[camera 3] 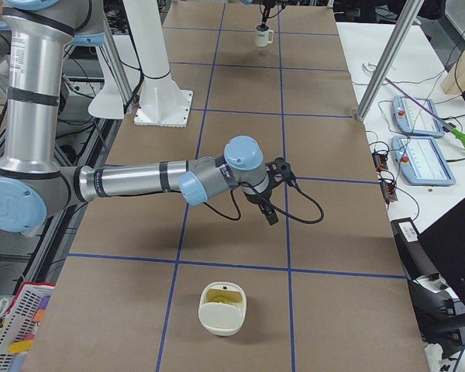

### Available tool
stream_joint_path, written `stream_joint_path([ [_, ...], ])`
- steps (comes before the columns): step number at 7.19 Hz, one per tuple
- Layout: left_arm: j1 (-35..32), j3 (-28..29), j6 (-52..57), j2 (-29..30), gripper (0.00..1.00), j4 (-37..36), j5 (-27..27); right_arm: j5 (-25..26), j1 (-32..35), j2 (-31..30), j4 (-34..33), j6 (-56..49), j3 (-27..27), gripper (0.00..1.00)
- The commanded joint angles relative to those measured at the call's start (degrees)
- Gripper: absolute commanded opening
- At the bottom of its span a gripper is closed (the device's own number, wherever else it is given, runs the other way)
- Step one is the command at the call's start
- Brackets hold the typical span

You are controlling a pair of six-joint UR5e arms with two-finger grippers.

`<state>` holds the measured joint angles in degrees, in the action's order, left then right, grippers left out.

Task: Left arm hands cup to right arm to dump lemon

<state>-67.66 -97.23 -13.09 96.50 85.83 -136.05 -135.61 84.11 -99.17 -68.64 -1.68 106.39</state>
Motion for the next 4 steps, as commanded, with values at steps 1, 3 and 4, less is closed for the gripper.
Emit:
stream_joint_path([
  [1, 0.2, 2.1, 0.1, 0.0, 0.04, 0.5, -0.1, 0.0, -0.2, -0.2, -0.1, 0.0, -0.3, 1.0],
  [3, 0.3, 2.1, 0.2, 0.1, 1.0, 0.6, -0.1, -0.2, -0.3, -0.2, -0.1, 0.1, -0.3, 1.0],
  [4, 0.3, 1.6, 0.2, 0.0, 1.0, 0.6, 0.0, 0.0, -0.5, 0.3, -0.1, 0.1, -0.3, 1.0],
])
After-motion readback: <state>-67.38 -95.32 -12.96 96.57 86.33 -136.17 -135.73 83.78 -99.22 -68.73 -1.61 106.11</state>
